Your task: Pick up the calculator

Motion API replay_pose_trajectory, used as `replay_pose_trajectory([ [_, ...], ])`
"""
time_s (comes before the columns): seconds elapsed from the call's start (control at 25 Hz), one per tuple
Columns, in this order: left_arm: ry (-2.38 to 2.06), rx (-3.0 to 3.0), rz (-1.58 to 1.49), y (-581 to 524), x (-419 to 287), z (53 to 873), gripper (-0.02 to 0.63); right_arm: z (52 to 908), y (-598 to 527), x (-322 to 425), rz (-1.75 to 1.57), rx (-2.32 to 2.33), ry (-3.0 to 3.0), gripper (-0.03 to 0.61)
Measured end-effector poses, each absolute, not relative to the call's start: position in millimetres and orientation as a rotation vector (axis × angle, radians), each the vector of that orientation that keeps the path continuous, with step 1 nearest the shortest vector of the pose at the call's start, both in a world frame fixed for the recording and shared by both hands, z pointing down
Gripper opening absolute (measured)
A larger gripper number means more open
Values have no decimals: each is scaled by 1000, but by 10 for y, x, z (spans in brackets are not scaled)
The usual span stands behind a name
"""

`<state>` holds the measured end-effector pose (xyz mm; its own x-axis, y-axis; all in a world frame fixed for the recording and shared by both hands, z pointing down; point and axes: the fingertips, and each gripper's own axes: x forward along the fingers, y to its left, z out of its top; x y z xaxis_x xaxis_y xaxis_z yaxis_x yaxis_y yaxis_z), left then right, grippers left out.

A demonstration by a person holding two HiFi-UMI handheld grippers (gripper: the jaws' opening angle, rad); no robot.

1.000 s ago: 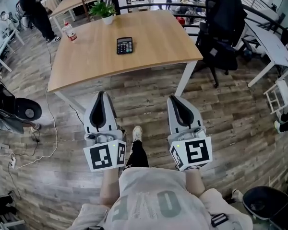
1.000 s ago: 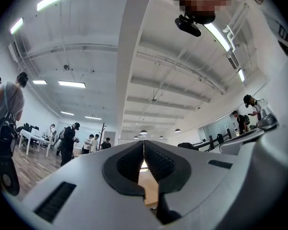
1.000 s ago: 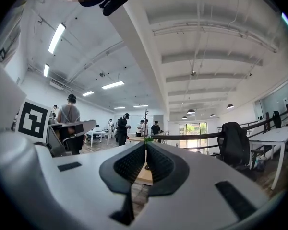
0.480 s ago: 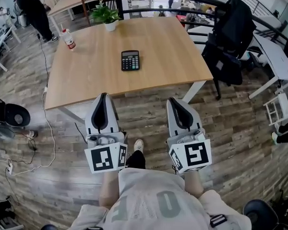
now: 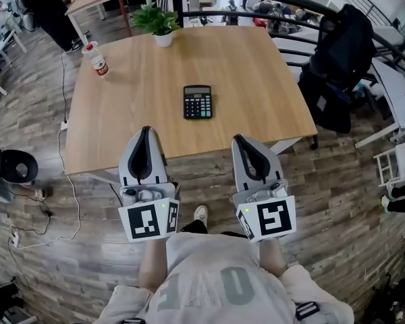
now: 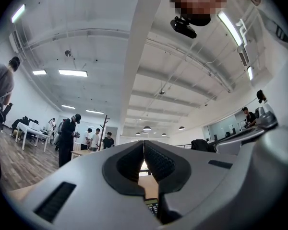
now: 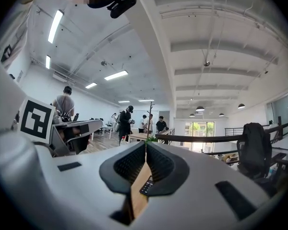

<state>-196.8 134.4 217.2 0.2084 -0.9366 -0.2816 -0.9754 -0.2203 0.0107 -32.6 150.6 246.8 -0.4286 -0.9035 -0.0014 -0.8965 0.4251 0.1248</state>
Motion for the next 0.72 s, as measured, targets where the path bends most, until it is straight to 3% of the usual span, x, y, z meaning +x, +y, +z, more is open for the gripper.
replay_pose_trajectory([
  [0.72, 1917, -2315, 296, 371, -1992, 2367, 9, 2570, 448, -216, -90, 1657, -2585, 25],
])
